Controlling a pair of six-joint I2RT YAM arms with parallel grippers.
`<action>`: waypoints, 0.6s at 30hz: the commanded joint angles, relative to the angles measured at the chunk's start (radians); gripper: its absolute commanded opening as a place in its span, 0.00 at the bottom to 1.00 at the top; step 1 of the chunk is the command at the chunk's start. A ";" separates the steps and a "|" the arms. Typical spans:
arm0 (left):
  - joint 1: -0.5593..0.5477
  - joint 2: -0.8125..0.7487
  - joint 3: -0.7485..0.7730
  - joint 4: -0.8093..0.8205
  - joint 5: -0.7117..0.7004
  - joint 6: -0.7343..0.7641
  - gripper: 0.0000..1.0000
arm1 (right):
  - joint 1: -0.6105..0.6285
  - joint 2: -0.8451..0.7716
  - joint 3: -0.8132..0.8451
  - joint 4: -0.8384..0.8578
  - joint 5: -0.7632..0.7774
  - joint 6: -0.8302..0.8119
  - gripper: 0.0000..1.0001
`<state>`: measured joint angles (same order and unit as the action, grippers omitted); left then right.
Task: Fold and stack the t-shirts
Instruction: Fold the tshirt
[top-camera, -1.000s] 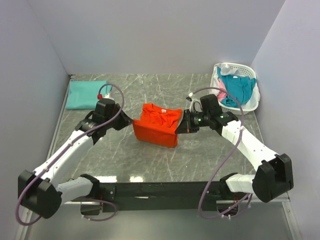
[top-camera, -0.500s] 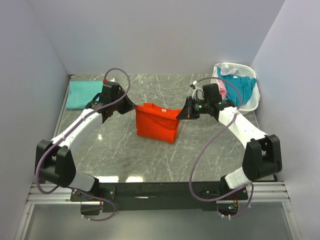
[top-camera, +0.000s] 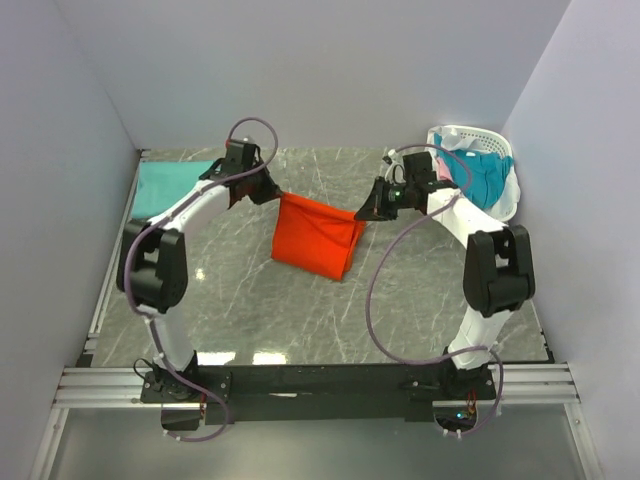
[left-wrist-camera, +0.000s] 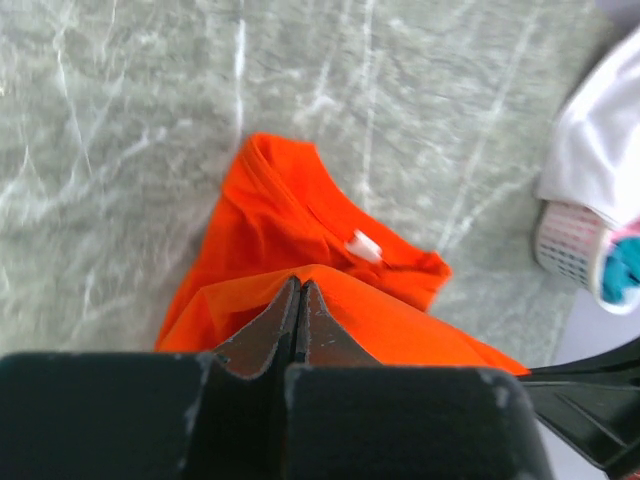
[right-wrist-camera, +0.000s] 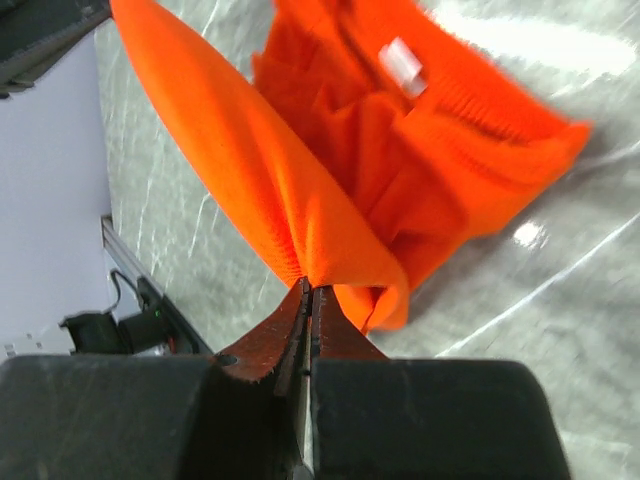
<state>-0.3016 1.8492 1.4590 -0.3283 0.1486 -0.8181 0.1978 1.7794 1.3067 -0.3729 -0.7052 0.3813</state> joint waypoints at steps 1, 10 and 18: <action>0.024 0.074 0.102 0.008 -0.037 0.046 0.01 | -0.031 0.058 0.089 0.008 -0.001 0.002 0.00; 0.027 0.304 0.303 -0.025 0.012 0.077 0.01 | -0.063 0.182 0.167 0.006 0.056 0.031 0.00; 0.024 0.351 0.391 -0.059 0.040 0.091 0.96 | -0.077 0.259 0.330 -0.109 0.145 0.001 0.53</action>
<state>-0.2878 2.2368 1.8065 -0.3874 0.1818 -0.7410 0.1349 2.0613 1.5761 -0.4274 -0.6121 0.4053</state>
